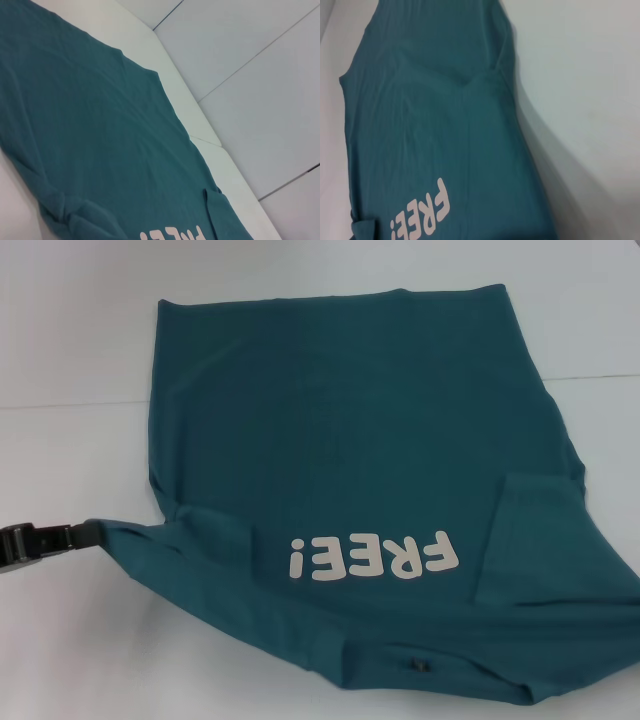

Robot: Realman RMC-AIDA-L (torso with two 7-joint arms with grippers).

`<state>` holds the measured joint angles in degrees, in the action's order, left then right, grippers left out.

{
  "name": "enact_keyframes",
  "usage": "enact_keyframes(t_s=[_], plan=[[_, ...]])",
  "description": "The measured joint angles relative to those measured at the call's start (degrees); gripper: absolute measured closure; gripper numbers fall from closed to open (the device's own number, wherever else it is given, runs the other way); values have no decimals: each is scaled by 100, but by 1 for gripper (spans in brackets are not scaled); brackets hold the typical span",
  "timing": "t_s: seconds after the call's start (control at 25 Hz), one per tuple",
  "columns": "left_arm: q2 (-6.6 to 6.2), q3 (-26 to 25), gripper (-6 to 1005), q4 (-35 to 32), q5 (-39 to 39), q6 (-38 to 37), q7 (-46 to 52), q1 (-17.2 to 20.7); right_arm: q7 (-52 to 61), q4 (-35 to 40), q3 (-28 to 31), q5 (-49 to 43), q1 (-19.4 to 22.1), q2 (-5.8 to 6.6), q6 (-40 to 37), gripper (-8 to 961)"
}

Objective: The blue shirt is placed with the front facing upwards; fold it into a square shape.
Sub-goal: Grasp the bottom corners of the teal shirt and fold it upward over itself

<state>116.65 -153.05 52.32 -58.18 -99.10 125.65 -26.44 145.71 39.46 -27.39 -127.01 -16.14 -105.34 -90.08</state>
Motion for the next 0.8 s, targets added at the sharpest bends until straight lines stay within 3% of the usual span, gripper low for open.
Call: enact_keyframes(t_s=[0.32, 0.56, 0.8], plan=[[-18, -32, 974, -3, -216, 1, 1, -41, 9, 0, 320, 24, -77, 0, -167, 896], [-21, -27, 969, -157, -672, 359, -93, -214, -43, 12, 1057, 54, -421, 12, -322, 895], [35, 14, 965, -344, -741, 890, -245, -510, -17, 0, 1246, 392, -728, 12, -189, 886]])
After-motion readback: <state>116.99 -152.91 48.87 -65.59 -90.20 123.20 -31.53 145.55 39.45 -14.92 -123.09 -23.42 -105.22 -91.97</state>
